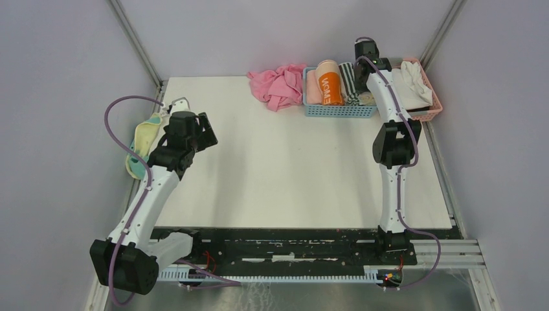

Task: Roll the towels
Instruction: Place the towel in the bin.

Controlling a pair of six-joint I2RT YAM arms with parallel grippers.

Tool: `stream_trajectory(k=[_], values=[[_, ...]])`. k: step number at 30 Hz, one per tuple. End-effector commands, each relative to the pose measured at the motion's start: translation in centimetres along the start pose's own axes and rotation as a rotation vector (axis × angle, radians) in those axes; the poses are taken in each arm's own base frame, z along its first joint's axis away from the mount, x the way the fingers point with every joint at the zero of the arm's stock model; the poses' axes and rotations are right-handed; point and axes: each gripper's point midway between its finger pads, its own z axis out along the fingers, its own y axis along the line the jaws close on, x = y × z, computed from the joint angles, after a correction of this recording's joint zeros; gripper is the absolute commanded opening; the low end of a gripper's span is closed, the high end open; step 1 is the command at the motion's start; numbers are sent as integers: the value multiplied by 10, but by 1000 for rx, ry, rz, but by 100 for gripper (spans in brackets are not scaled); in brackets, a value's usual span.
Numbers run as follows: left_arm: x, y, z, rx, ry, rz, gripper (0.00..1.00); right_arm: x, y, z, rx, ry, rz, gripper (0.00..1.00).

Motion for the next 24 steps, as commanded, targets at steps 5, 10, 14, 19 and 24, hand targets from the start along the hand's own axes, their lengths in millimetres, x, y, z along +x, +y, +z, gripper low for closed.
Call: stream_trajectory(k=[5,10,14,19,24], values=[[-7,1,-2,5,-39,37,88,-47,9,-11,-78,-178,152,6],[-6,1,-2,6,-38,39,88,-60,7,-19,-90,-228,145,7],[-6,1,-2,6,-38,42,88,-53,27,-10,-183,-210,94,12],[-5,1,-2,11,-36,46,88,-22,49,20,-251,-106,41,23],[-3,0,-1,14,-33,47,88,-10,44,26,-240,-72,41,42]])
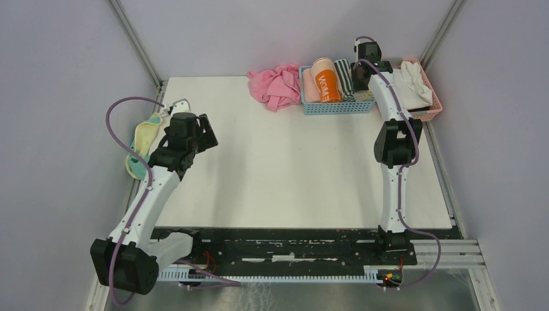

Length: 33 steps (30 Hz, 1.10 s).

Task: Roll the towels
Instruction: Place the towel in the bin.

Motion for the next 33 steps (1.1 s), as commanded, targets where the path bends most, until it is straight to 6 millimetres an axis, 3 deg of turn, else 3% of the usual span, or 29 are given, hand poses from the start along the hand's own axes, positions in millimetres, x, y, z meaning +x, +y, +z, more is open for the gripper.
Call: stream_trajectory(k=[1,5,10,22,33], values=[[-9,-2,-3,20,-44,41,88,0,22,5,-97,-11,-2,44],[-9,-2,-3,21,-43,42,88,-22,12,-23,-77,-83,0,55],[-9,-2,-3,21,-46,41,88,-42,5,-49,-72,-150,7,60],[-10,-1,-4,20,-51,41,88,-52,-2,-68,-72,-194,26,66],[-11,0,-6,18,-58,39,88,-58,-9,-85,-51,-230,38,78]])
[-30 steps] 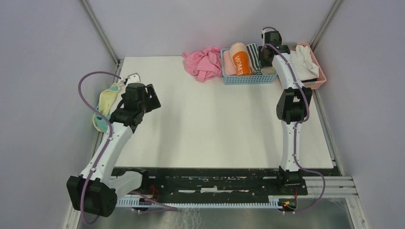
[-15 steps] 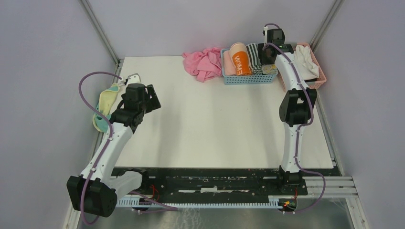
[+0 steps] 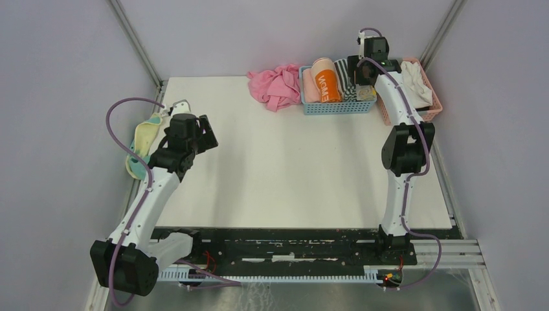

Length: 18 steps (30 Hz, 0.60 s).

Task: Roll the towels
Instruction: Place the towel in the bin, then move the towel to the center of the board.

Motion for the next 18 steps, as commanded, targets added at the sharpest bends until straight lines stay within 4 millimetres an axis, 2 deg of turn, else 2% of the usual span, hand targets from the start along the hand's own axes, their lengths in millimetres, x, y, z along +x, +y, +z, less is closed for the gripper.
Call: stream_trajectory(k=[1,6,9,12,13,14,18], values=[[-13,-1,-5,16,-57,31,88,-38,-6,-34,17,-122,26,79],[-14,-1,-6,16,-61,28,89,-39,-11,-52,33,-148,31,80],[-14,0,-6,13,-62,23,89,-34,-8,-74,3,-149,60,81],[-16,3,-5,5,-64,11,89,-21,9,-102,-103,-163,116,82],[-17,4,-4,-1,-66,4,89,-3,17,-105,-140,-139,138,82],[-17,7,-3,-10,-67,-5,89,-7,22,-122,-180,-173,166,83],[-20,29,6,-98,-67,-58,89,34,43,-165,-317,-192,233,86]])
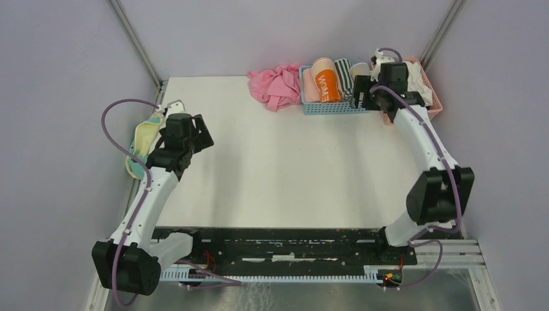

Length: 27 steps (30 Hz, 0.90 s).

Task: Roll the towels
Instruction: Move the towel to the center of the board.

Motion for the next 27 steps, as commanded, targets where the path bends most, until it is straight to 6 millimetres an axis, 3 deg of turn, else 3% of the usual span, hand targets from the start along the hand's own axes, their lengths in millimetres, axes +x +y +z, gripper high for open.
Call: stream_trajectory(k=[1,7,12,18,23,25,27], values=[[-20,24,8,-93,-58,-61,89,-4,43,-62,-235,-159,108,87],[-22,85,36,-295,-6,-240,88,47,70,-104,-407,-150,149,91],[-23,144,59,-479,9,-363,88,79,88,-119,-468,-129,119,92],[15,210,90,-645,121,-508,84,97,109,-129,-514,-110,57,92],[45,233,110,-664,211,-555,78,105,115,-133,-518,-103,10,92],[59,232,120,-645,266,-548,74,106,116,-133,-518,-102,5,92],[77,225,130,-601,337,-549,62,107,116,-133,-516,-102,2,92]])
